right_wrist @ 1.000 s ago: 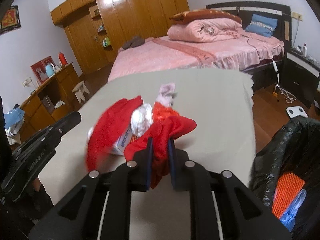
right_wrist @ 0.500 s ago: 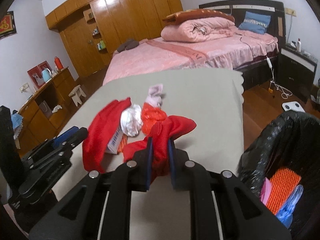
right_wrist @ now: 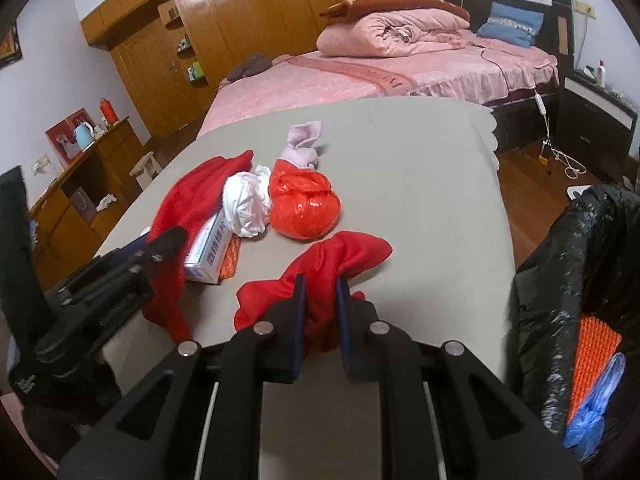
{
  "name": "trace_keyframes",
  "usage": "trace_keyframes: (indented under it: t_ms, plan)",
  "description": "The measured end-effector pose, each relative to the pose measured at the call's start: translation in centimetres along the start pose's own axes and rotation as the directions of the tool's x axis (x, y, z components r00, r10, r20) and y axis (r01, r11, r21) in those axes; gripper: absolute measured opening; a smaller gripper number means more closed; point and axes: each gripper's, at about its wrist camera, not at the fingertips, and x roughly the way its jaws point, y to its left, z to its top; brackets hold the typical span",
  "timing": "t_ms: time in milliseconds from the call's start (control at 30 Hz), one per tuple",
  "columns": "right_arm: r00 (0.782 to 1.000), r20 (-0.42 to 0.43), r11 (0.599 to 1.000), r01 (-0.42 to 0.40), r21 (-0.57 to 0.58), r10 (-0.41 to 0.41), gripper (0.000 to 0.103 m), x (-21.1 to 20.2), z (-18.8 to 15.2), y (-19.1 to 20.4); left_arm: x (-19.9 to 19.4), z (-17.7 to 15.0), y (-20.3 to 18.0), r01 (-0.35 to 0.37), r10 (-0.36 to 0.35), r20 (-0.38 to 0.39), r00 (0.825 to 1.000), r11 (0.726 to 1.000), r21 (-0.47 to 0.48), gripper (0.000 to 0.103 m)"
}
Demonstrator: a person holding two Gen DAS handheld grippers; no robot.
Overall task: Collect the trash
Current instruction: 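Carry both red gloves over the black bin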
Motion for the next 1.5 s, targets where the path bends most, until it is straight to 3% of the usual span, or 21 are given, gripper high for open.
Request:
trace_keyframes:
  t_ms: [100, 467, 833, 1133, 1500]
  plan:
    - [1.0, -0.007, 1.0, 0.015, -0.014, -0.015, 0.014, 0.6, -0.3, 0.3, -0.5, 0.0, 1.1, -0.008, 0.008, 0.021, 1.0, 0.999, -0.043, 0.008]
    - [1.0, -0.008, 1.0, -0.002, -0.008, 0.002, 0.014, -0.1, 0.3, 0.0, -4.3, 1.2, 0.0, 0.005, -0.004, 0.107, 0.994, 1.0, -0.011, 0.007]
    - [0.987, 0.16, 1.0, -0.029, -0.005, 0.029, 0.013, -8.8, 4.0, -1.6, -10.0, 3.1, -4.1, 0.111, -0.119, 0.188, 0.975, 0.992, 0.053, 0.007]
    - [0.968, 0.247, 0.999, 0.035, 0.036, -0.043, 0.013, -14.8, 4.3, -6.0, -11.3, 4.3, -10.6, 0.241, -0.27, 0.203, 0.941, 0.958, 0.156, 0.007]
    - [0.929, 0.298, 0.972, 0.183, 0.15, -0.221, 0.013, -20.3, 2.3, -13.6, -11.6, 4.1, -20.1, 0.408, -0.46, 0.158, 0.873, 0.869, 0.279, 0.007]
